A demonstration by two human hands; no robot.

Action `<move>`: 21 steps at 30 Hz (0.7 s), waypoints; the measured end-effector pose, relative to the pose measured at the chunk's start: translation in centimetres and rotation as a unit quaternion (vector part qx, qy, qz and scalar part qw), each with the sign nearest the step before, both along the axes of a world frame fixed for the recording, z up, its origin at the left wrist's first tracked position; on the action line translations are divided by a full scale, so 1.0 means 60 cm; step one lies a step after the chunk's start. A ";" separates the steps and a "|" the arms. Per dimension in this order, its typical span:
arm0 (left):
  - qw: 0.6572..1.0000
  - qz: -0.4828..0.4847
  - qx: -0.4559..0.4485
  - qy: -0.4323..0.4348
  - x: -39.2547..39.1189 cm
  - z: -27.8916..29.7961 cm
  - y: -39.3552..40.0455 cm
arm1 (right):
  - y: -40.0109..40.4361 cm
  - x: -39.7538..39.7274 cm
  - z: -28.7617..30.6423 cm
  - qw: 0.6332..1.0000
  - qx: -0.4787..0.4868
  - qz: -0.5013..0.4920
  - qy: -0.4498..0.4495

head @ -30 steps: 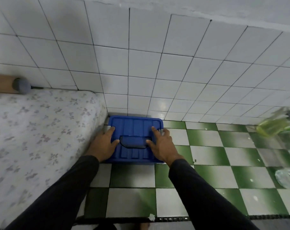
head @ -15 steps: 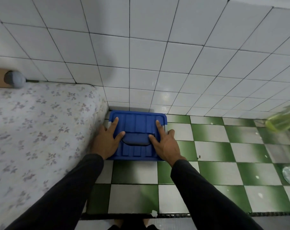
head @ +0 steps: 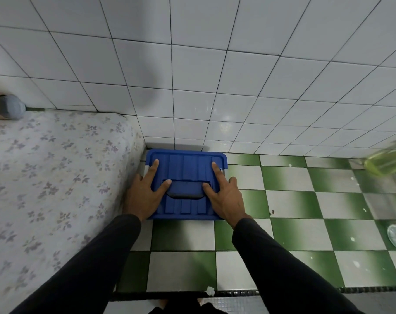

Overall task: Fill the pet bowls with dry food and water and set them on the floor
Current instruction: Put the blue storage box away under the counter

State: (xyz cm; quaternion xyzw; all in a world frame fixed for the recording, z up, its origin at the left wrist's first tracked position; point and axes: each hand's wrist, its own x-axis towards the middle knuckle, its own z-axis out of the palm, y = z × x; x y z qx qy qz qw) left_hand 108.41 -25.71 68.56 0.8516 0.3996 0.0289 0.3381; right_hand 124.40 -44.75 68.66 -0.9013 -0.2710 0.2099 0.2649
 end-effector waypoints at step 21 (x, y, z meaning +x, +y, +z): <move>0.998 0.001 -0.004 -0.064 -0.076 0.003 -0.034 | -0.052 -0.084 0.038 1.000 0.004 -0.025 -0.018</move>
